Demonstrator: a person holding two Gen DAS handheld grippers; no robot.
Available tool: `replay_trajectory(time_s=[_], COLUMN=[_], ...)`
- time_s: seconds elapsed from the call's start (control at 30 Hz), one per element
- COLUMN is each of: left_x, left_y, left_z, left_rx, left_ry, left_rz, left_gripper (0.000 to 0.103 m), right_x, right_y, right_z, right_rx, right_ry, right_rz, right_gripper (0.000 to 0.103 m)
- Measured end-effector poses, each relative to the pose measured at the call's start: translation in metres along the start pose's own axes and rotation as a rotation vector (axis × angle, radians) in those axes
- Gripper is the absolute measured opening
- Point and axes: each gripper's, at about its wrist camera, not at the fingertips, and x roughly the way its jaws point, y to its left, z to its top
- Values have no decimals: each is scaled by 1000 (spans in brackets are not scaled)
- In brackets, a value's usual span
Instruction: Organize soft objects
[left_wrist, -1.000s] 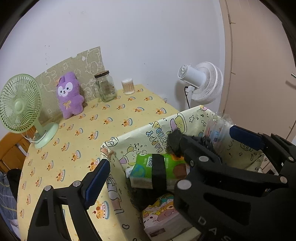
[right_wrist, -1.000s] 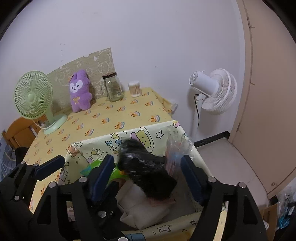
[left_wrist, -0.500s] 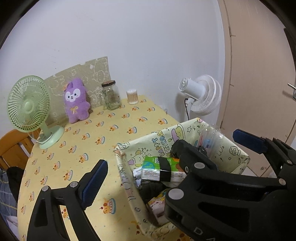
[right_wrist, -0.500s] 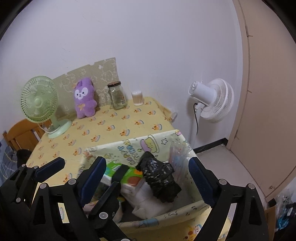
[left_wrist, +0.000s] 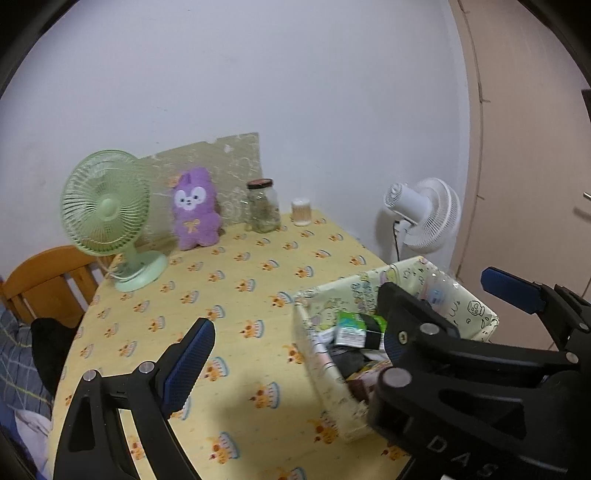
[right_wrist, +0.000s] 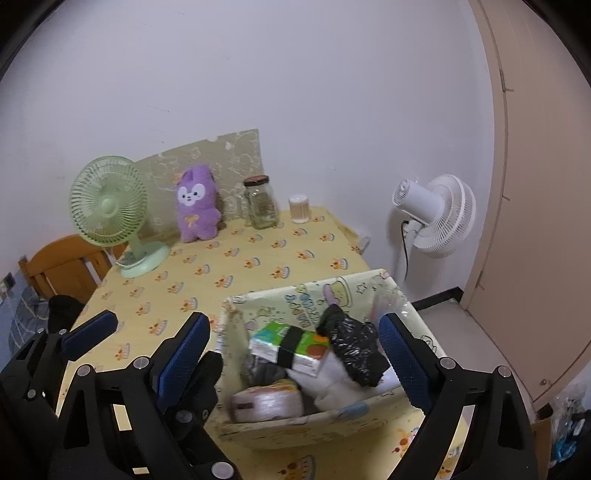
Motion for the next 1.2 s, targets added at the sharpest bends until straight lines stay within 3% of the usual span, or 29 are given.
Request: replay_trajectory(time_s=[0.27, 0.7, 1.2], left_x=[-35, -85, -119], left_y=[26, 83, 127], left_z=[-5, -16, -41], left_rx=[-37, -112, -209], left_ry=[-61, -125, -162], left_rz=[47, 180, 237], left_gripper=[101, 102, 103], right_x=[-26, -62, -92], right_y=[32, 65, 79], right_z=[5, 5, -10], right_rx=[-53, -58, -60], right_ry=[-48, -104, -139], right_rz=[45, 84, 90], right_gripper=[95, 95, 95])
